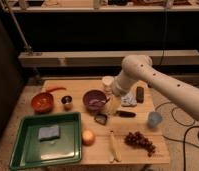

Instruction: Place grapes in metal cup

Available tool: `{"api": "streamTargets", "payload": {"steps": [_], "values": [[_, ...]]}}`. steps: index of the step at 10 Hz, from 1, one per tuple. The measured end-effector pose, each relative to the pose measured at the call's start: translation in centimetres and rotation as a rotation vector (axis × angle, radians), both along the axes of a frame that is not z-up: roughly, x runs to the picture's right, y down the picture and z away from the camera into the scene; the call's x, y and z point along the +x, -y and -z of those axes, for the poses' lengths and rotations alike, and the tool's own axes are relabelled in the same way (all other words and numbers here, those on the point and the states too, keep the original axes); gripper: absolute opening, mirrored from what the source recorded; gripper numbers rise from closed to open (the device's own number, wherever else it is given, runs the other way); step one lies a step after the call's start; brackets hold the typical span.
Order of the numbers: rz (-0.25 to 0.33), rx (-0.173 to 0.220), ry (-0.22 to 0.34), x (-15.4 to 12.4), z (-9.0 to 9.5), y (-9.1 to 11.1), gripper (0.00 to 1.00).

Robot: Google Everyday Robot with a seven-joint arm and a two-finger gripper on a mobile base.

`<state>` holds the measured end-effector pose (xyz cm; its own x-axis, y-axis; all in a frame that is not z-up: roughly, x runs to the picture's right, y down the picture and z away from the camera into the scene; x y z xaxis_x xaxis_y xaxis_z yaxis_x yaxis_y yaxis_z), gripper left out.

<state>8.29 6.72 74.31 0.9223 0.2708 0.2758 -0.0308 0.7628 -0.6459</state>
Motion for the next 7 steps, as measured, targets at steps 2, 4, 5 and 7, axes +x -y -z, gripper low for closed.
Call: {"api": "streamTargets", "payload": {"steps": [2,4,5,7], "values": [[-0.031,-0.022,-0.018,1.65,0.10,-1.50,0.80],[-0.030,-0.021,-0.016,1.54,0.06,-1.49,0.80],[-0.031,-0.021,-0.017,1.63,0.08,-1.49,0.80],[-0.019,-0.020,-0.032,1.37,0.04,-1.57,0.80]]}}
